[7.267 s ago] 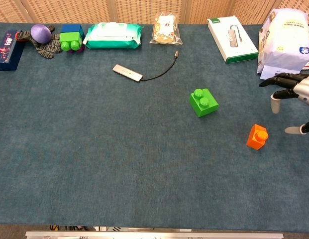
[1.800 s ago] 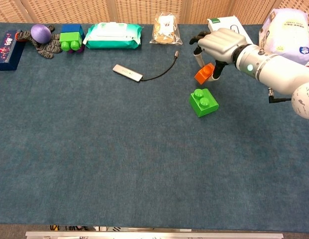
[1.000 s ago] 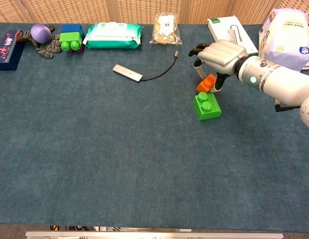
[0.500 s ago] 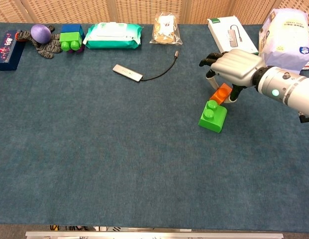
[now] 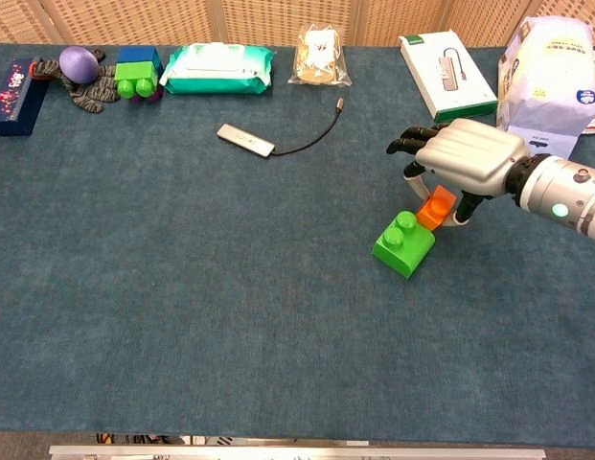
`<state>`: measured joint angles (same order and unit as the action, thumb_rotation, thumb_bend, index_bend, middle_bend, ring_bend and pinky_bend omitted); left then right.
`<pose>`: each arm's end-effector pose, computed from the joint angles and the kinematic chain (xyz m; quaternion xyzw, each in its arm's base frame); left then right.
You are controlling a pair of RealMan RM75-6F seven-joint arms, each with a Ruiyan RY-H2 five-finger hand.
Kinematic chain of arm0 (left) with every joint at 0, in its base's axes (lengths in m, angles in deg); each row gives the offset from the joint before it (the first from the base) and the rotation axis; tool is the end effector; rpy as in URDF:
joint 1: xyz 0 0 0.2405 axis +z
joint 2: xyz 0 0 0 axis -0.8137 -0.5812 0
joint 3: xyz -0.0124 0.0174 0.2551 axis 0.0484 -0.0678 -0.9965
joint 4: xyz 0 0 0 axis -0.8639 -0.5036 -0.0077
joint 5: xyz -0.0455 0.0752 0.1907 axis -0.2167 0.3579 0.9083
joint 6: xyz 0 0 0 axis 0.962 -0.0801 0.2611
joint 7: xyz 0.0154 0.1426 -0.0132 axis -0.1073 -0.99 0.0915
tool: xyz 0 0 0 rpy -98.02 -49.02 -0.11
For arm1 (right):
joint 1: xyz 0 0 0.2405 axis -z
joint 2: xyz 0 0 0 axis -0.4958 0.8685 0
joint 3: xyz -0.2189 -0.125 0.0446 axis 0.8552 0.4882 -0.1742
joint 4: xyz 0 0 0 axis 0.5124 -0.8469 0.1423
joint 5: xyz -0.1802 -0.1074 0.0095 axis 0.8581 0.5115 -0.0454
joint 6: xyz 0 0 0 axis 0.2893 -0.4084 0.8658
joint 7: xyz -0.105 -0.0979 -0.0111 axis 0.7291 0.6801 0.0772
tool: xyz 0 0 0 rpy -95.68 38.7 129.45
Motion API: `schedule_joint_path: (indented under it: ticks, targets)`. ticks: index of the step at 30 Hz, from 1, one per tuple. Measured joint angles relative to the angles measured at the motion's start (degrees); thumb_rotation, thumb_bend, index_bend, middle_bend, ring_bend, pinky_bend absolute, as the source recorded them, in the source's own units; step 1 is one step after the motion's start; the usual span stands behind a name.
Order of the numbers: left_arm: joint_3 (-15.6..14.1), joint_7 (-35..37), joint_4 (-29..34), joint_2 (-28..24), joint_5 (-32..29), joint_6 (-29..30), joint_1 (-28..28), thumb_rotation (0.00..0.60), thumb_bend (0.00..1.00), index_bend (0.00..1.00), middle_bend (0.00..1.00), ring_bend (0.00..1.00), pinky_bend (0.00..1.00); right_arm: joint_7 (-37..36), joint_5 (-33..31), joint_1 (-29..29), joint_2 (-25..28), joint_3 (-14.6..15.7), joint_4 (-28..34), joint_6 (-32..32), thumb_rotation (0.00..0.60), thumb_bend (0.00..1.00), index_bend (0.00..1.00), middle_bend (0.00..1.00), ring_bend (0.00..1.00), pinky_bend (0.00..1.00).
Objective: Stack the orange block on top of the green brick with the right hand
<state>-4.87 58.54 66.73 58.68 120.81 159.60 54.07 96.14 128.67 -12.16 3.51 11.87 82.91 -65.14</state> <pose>-0.3542 0.1465 0.1689 -0.5820 -0.4176 -0.3212 0.6194 -0.1955 -0.2964 0.0076 0.8728 -0.2152 0.2271 0.3746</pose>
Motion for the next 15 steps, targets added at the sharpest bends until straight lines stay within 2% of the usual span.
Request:
schedule_joint_path:
  ticks: [9, 15]
  targets:
    - [-0.1, -0.1, -0.1, 0.3, 0.0, -0.2, -0.1, 0.600, 0.11, 0.52, 0.38, 0.22, 0.22, -3.7, 6.6, 2.6, 5.6, 1.2, 6.5, -4.5, 0.600, 0.20, 0.71, 0.14, 0.07, 0.21]
    - [-0.1, -0.5, -0.1, 0.4, 0.1, -0.2, -0.1, 0.600, 0.11, 0.52, 0.38, 0.22, 0.22, -5.5, 8.6, 2.9, 6.4, 0.0, 7.4, -5.4, 0.600, 0.20, 0.71, 0.14, 0.07, 0.21]
